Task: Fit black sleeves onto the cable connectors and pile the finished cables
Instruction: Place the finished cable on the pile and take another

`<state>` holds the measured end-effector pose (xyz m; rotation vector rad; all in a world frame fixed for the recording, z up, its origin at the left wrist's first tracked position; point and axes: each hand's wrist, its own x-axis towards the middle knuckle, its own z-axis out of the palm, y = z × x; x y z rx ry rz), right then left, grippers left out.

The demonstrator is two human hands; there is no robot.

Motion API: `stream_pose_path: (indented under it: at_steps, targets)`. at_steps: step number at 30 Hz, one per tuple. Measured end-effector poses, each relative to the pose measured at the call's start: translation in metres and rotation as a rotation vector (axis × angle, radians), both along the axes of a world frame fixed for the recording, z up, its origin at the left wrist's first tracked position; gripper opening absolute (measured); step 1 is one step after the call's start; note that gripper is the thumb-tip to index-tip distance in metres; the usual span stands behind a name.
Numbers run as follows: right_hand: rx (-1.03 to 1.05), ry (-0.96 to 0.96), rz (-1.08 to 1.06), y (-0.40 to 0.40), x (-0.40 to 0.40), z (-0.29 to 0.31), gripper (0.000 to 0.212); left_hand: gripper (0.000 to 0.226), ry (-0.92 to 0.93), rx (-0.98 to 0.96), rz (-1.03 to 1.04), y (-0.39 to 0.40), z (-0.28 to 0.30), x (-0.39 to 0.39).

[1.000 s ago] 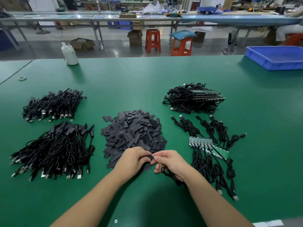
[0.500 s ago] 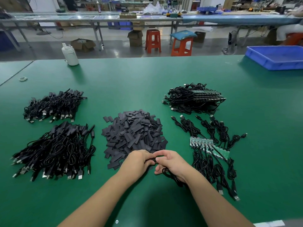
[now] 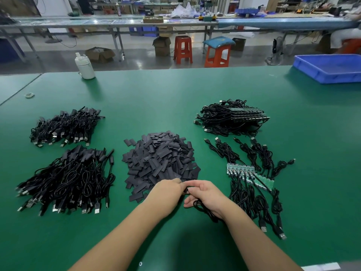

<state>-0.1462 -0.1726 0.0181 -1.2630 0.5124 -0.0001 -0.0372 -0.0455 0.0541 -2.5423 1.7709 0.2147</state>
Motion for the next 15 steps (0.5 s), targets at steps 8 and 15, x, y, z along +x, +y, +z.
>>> stream_pose_path:
  at_steps: [8,15]
  targets:
    - [-0.041,0.014,0.011,0.003,0.0,0.0,0.032,0.044,-0.14,0.038,-0.064,0.0,-0.001,-0.009]
    - [-0.058,0.016,0.009,0.005,-0.001,0.009,0.036,0.052,-0.183,-0.059,-0.13,0.003,-0.006,-0.01]
